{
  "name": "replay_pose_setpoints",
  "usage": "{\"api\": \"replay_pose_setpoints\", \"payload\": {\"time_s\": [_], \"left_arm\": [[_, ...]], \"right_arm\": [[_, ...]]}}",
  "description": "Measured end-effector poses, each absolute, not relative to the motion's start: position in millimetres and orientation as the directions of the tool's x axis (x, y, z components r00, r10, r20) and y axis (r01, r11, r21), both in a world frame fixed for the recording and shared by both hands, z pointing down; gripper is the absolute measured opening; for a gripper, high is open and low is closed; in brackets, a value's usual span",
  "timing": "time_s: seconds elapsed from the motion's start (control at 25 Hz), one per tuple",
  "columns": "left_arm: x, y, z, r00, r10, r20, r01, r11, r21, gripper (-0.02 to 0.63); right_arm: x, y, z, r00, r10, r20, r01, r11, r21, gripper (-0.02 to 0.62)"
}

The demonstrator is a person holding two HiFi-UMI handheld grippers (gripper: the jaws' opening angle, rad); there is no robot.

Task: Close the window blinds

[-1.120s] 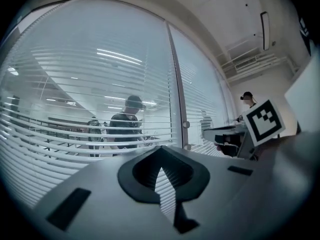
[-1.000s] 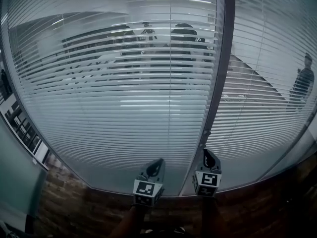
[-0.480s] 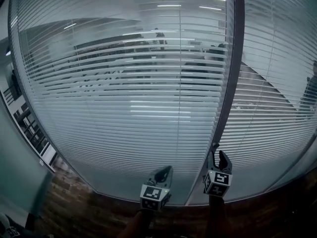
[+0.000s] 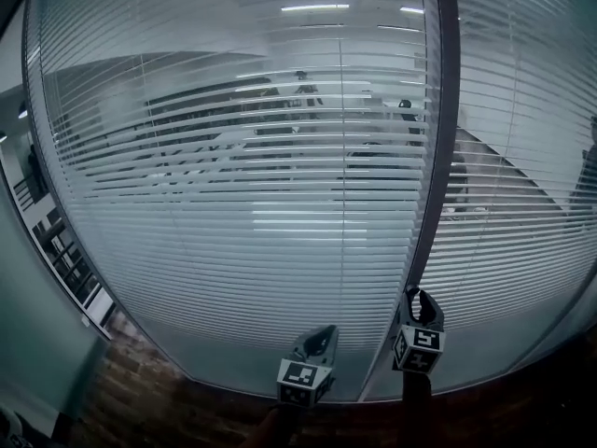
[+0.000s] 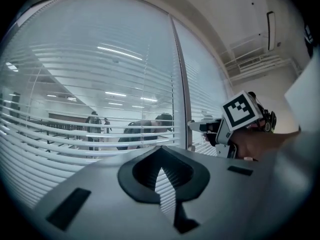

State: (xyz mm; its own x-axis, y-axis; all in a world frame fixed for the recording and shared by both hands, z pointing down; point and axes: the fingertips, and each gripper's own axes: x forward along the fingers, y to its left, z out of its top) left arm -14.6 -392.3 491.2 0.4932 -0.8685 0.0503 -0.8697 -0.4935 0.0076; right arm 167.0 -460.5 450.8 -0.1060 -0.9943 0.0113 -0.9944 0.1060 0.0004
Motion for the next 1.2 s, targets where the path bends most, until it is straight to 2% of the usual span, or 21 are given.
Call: {"api": "replay_pose_setpoints", "payload": {"time_s": [0.64, 0.92, 1.04, 1.2], "left_arm": [[-25.3, -390.9, 493.3, 0.474, -0.878, 0.070, -0.880, -0.476, -0.003, 0.000], [-11.6, -385.3, 497.0, 0.494, -0.865, 0.088, -0.868, -0.496, -0.006, 0.002], [-11.1, -386.7, 499.8, 0.488, -0.868, 0.095, -0.872, -0.490, -0.003, 0.002], [-11.5, -387.7, 502.0, 0.479, -0.872, 0.099, -0.877, -0.481, 0.000, 0.002]], "right_arm": [[162.5, -467.9, 450.2, -0.118, -0.993, -0.003, -0.993, 0.118, 0.027, 0.126], [160.5, -469.1, 449.1, -0.103, -0.995, -0.004, -0.918, 0.093, 0.386, 0.126], [158.0, -468.9, 449.2, -0.110, -0.994, 0.013, -0.875, 0.103, 0.473, 0.126], [157.4, -471.8, 454.6, -0.094, -0.995, 0.014, -0.723, 0.078, 0.686, 0.126]]}}
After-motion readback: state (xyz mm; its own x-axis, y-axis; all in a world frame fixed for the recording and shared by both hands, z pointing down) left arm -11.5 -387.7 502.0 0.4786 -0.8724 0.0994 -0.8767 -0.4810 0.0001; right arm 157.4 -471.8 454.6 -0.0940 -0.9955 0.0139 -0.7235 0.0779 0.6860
